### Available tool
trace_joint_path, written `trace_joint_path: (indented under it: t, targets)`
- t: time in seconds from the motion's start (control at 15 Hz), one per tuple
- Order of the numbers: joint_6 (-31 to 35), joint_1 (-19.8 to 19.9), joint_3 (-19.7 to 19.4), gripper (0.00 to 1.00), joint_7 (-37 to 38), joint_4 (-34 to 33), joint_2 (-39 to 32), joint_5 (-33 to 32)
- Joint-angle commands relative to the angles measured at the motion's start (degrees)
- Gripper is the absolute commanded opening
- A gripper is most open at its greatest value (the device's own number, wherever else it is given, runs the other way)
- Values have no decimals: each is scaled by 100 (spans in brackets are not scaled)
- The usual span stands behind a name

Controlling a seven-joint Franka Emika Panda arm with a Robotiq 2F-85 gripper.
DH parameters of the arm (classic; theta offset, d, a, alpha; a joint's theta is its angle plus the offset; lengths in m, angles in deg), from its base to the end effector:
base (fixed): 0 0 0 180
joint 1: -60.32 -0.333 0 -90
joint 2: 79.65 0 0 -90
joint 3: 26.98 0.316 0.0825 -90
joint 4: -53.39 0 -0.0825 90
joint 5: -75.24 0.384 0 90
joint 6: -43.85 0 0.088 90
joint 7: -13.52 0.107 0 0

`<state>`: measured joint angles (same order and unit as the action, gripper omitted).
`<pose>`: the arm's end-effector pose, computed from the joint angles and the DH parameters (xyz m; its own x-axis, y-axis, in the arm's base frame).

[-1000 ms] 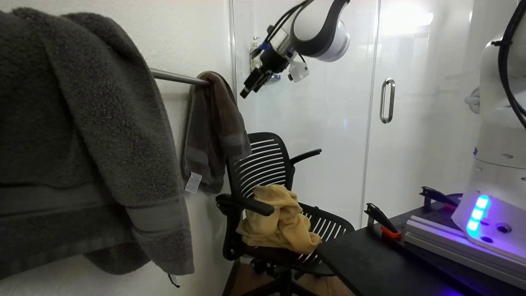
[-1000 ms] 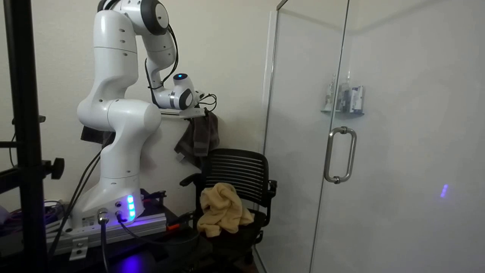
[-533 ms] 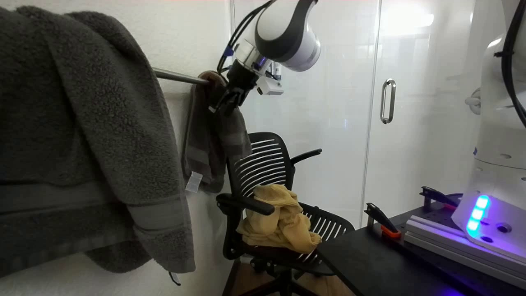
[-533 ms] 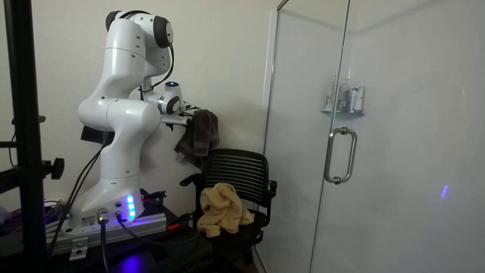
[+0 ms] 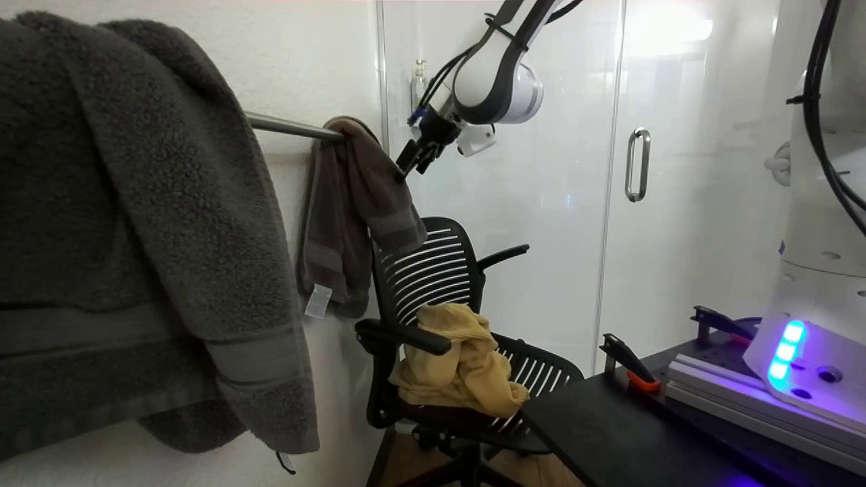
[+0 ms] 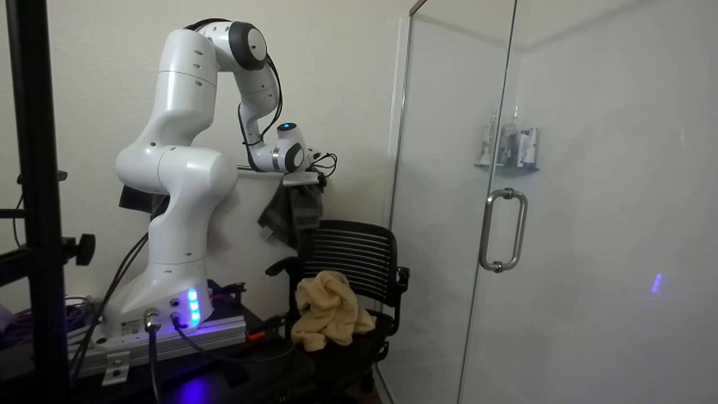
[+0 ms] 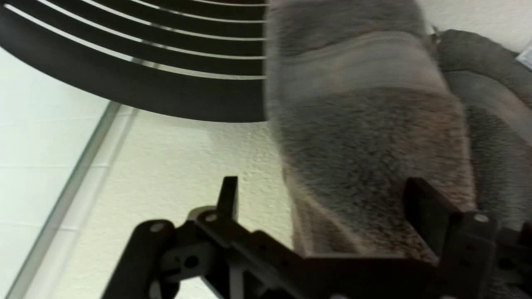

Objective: Remove the towels from the rail and place them on the black chair

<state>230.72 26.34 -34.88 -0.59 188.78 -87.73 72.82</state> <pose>0.4991 0.2504 0.3581 0.4928 0.5728 0.6550 0.6091 -0.7647 0.2105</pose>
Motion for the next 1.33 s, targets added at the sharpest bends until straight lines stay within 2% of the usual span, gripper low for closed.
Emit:
trace_joint_path:
  t: [0.0, 0.07, 0.13, 0.2, 0.27, 0.33, 0.53, 0.6, 0.67, 0.8, 0.87, 1.13, 1.2, 1.27]
  targets:
    - [5, -24, -105, 100, -1, -3, 0, -28]
    - [7, -52, -129, 100, -1, -3, 0, -29]
    - [-102, 59, 89, 100, 39, 12, 39, 39]
    - [-255, 323, 533, 100, 78, 66, 144, 161]
    - [-355, 576, 871, 100, 440, 60, 186, -108]
    - [-387, 842, 1400, 100, 141, 46, 168, 433]
    - [-619, 1622, 2626, 100, -93, -233, -73, 1199]
    - [-379, 1314, 2164, 100, 505, -51, 16, 444]
    - [-431, 1280, 2315, 100, 105, -88, 5, 1024]
    - [-494, 1428, 2504, 100, 100, -133, 4, 1087]
    - [-351, 1532, 2518, 100, 435, -120, -42, 625]
    - [-211, 1482, 2549, 100, 703, -250, -223, 169]
    - [-166, 1470, 2546, 79, 744, -233, -242, 76]
    - [-135, 1289, 2383, 73, 673, -222, -244, 129]
